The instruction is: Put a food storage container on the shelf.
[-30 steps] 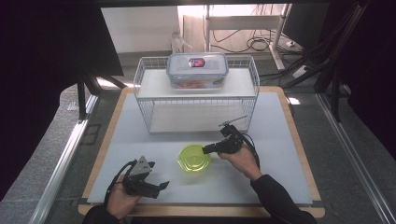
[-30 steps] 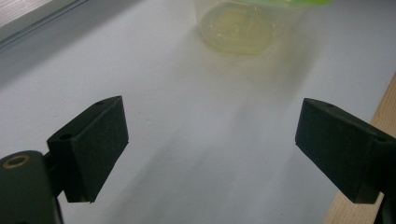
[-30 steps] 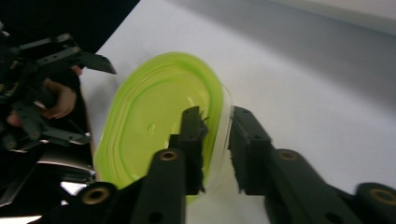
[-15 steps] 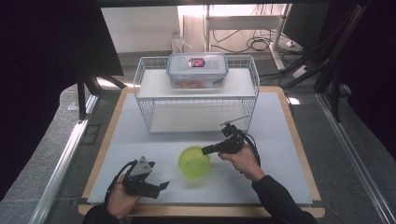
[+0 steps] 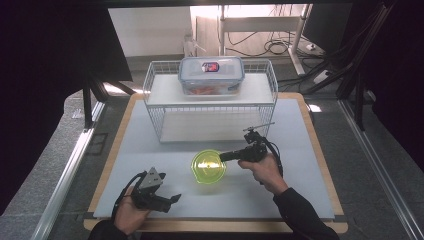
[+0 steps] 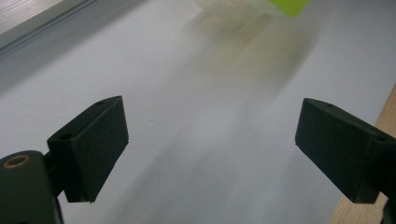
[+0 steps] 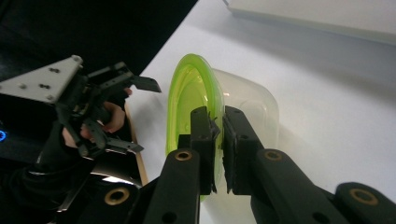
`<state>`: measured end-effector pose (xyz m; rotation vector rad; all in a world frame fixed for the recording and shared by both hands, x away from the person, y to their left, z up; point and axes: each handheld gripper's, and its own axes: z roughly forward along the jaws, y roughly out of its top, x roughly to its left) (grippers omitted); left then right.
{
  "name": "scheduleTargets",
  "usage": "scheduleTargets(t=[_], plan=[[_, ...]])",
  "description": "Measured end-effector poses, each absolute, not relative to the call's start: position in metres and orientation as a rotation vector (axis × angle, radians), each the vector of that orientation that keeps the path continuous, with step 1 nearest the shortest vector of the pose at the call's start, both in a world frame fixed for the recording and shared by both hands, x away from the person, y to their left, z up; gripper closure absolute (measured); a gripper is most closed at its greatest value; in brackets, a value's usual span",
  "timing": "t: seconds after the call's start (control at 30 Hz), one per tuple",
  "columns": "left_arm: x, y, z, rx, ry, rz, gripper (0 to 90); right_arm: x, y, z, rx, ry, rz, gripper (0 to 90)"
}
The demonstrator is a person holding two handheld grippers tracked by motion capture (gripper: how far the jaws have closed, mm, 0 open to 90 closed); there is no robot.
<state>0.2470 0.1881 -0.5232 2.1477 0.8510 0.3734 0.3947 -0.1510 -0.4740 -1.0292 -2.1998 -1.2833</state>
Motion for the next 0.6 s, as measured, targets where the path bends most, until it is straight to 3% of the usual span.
scheduleTargets(t=[0.6], plan=[[0.245,0.188,-0.521,2.122,0.827,0.398,9.4,0.394,-0.166,-0.435,-1.010,-2.163,-1.393,84.0]])
